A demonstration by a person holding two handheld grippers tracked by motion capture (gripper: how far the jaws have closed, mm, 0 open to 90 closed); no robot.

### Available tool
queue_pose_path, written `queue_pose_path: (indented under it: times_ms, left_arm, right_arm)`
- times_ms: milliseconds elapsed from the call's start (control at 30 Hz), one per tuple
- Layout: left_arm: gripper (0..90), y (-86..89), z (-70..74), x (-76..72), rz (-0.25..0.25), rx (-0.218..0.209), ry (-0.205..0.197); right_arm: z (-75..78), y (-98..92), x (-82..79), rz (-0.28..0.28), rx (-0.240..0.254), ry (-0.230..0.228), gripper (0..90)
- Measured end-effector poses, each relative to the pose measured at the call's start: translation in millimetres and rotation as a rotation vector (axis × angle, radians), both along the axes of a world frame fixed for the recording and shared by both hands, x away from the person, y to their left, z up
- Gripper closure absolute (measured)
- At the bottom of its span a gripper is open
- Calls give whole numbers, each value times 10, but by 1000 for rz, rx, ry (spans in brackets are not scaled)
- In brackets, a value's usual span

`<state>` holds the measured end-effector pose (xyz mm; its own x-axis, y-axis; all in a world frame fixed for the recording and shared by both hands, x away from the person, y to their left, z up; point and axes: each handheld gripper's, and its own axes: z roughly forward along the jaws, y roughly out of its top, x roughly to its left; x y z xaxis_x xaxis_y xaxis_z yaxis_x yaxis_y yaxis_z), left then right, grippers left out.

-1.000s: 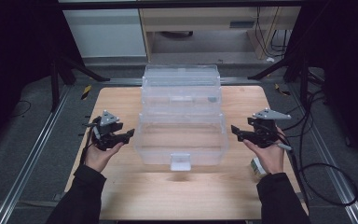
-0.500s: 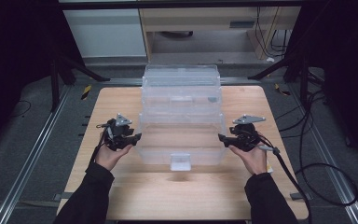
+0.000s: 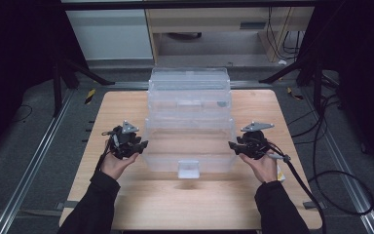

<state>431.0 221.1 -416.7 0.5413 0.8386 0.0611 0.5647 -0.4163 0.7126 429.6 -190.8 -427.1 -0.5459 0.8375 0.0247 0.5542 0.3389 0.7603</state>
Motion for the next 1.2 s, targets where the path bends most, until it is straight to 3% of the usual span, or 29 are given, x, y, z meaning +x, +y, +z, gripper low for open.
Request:
queue_pose_path:
  times_ms: [433, 600, 733, 833, 967, 1100, 1200]
  left_arm:
    - [654, 59, 9, -107, 11, -27, 11]
    - [648, 76, 12, -120, 6, -32, 8]
    - [572, 106, 42, -117, -11, -43, 0]
    - [517, 158, 127, -152, -7, -69, -31]
    - [459, 250, 222, -202, 9, -82, -66]
    - [355, 400, 246, -214, 34, -95, -90]
    - [302, 523, 218, -210, 56, -110, -101]
  right_arm:
    - [0, 15, -19, 29, 4, -22, 596]
    - [15, 19, -36, 13, 14, -15, 614]
    - [46, 11, -48, 22, 10, -28, 622]
    - [144, -50, -88, 17, 57, -49, 551]
    - [269, -167, -139, -13, 62, -78, 466]
    - [343, -277, -192, -40, 43, -82, 385]
    - [351, -382, -264, -68, -1, -75, 321]
